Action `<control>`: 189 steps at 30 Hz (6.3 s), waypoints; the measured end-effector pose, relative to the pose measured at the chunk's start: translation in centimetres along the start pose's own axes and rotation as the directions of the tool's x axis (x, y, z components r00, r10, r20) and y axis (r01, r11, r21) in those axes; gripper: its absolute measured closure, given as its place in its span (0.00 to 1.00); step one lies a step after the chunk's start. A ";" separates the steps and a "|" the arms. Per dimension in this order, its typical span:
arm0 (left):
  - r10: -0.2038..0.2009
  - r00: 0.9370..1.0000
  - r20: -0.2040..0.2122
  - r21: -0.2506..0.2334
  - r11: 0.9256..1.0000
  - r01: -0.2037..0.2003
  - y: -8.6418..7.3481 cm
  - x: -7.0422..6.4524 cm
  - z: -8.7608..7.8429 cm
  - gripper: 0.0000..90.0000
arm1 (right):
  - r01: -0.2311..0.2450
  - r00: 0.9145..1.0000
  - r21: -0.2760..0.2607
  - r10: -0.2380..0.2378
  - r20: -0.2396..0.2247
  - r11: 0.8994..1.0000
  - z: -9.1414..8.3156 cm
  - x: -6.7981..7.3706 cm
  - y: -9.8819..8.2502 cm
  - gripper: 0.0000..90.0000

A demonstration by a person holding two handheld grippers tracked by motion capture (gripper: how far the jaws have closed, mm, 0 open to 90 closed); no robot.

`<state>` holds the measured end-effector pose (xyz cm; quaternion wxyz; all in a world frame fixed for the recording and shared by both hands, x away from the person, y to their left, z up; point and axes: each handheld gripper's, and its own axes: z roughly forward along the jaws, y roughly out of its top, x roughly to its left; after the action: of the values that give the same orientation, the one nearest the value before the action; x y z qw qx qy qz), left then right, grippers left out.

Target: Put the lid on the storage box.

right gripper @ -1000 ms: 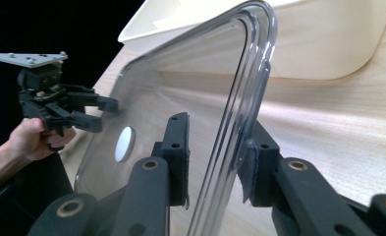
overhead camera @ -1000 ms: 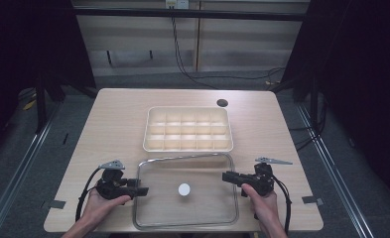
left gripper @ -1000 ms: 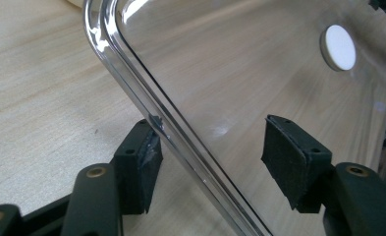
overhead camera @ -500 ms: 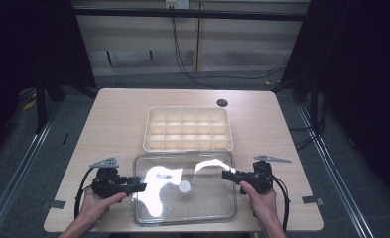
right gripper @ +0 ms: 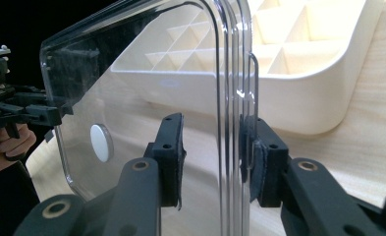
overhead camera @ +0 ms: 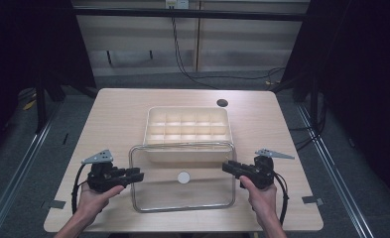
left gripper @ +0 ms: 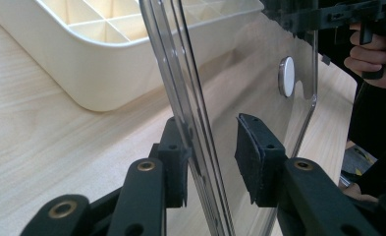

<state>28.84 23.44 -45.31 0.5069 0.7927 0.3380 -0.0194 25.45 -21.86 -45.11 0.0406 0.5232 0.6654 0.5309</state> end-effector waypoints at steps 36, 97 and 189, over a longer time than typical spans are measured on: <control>0.103 0.994 -0.025 -0.104 0.989 -0.105 7.0 -0.2 -1.5 0.77 | 0.063 0.998 -0.125 -0.061 0.020 0.990 -1.1 1.2 6.6 0.68; -0.020 0.990 -0.142 -0.113 0.994 0.004 14.3 6.1 3.3 0.68 | -0.017 0.996 -0.129 0.028 0.083 0.992 4.2 -3.3 13.4 0.67; -0.069 0.967 -0.246 0.027 0.997 0.078 10.3 10.8 6.7 0.43 | 0.023 0.961 0.003 -0.023 0.274 1.000 8.7 -7.1 11.2 0.57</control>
<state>44.99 20.87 -44.48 0.4456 0.7852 0.4267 0.0533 41.28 -22.52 -44.04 0.1385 0.5839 0.6595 0.4527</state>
